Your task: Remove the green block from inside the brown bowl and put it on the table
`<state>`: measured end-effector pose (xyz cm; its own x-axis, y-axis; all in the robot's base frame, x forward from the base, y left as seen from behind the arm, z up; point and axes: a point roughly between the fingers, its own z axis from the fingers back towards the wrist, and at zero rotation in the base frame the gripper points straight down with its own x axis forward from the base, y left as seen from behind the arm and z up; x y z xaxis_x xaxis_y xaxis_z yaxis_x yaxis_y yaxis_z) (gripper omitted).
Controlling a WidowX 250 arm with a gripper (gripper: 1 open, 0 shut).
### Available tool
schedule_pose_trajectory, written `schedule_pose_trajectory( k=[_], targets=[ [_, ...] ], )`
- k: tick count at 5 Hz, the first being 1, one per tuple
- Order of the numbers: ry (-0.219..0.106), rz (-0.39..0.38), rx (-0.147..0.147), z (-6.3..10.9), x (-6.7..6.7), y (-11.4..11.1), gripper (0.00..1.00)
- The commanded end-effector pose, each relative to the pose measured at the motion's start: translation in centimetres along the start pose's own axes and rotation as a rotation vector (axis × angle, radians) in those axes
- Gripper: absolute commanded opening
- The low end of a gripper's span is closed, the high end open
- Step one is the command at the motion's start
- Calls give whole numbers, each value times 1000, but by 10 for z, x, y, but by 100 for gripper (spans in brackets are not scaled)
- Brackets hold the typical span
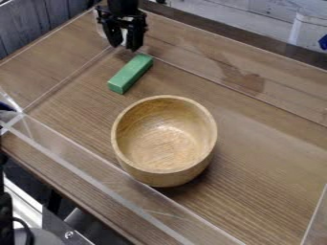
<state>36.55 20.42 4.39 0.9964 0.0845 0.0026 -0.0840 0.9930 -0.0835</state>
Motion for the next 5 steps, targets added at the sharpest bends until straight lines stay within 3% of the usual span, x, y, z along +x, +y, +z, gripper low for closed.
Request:
schedule_pose_trajectory(
  k=[1,2,3,4,5],
  targets=[
    [-69,2,32,26,9,6,0],
    [-67,2,33,30,10,7,100],
    [-64,1,35,31,10,7,100],
    [-64,2,33,32,10,8,0],
    [-62,3,31,30,11,9,0]
  ],
)
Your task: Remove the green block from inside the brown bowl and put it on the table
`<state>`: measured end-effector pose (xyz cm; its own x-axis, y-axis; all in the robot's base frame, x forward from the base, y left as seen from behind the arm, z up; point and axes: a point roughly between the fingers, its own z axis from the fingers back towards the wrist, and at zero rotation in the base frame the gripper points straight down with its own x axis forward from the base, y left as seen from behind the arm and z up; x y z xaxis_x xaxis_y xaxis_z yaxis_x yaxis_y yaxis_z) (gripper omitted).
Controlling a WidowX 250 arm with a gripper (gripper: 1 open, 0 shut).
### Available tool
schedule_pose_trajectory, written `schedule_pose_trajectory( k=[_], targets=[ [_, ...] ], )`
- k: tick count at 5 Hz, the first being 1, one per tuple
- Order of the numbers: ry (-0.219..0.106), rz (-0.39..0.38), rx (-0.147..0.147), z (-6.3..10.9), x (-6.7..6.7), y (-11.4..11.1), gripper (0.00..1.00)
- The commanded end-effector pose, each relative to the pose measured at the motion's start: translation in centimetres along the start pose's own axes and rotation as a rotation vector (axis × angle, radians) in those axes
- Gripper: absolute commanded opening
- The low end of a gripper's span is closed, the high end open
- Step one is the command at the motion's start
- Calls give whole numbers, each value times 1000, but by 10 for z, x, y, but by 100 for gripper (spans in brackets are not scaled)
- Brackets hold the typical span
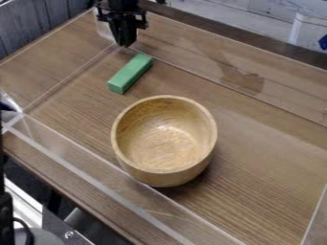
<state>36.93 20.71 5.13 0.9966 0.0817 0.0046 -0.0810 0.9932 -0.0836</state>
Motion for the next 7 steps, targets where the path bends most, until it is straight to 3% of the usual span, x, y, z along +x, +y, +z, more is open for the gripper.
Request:
schedule_pose_trajectory(
  k=[1,2,5,6,7],
  targets=[
    [-55,6,31,22,5,9,100],
    [-50,6,30,19,4,8,0],
    [-39,-3,29,8,4,3,0],
    [-36,-6,31,9,5,3,100],
    [-35,-8,34,12,6,3,100]
  ],
)
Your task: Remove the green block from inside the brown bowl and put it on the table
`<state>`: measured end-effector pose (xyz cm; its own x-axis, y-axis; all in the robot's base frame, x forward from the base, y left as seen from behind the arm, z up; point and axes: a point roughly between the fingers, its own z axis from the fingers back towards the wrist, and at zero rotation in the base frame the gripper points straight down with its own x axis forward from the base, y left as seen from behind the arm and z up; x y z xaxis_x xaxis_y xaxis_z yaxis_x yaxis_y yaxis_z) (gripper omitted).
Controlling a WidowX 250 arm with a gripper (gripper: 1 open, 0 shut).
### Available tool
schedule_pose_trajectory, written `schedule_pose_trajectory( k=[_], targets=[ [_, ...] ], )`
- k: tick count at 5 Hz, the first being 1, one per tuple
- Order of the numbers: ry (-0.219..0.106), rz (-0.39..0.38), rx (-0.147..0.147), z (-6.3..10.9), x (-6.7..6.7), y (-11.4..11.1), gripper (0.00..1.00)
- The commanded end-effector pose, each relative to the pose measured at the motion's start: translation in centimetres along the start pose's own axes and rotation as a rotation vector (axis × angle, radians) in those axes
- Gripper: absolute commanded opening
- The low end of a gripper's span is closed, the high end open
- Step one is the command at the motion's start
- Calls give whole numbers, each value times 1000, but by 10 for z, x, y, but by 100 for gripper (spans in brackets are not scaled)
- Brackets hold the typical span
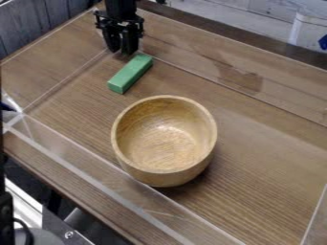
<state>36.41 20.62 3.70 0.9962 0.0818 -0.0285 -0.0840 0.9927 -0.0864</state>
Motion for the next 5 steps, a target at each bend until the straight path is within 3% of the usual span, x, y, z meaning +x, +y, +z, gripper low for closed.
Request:
schedule_pose_trajectory(
  k=[1,2,3,4,5],
  targets=[
    [-75,-10,36,32,10,1,0],
    [-77,-9,34,33,10,2,0],
    [-75,-11,37,36,10,2,100],
    [-75,-13,40,39,11,1,100],
    [-78,-14,39,43,11,1,0]
  ],
)
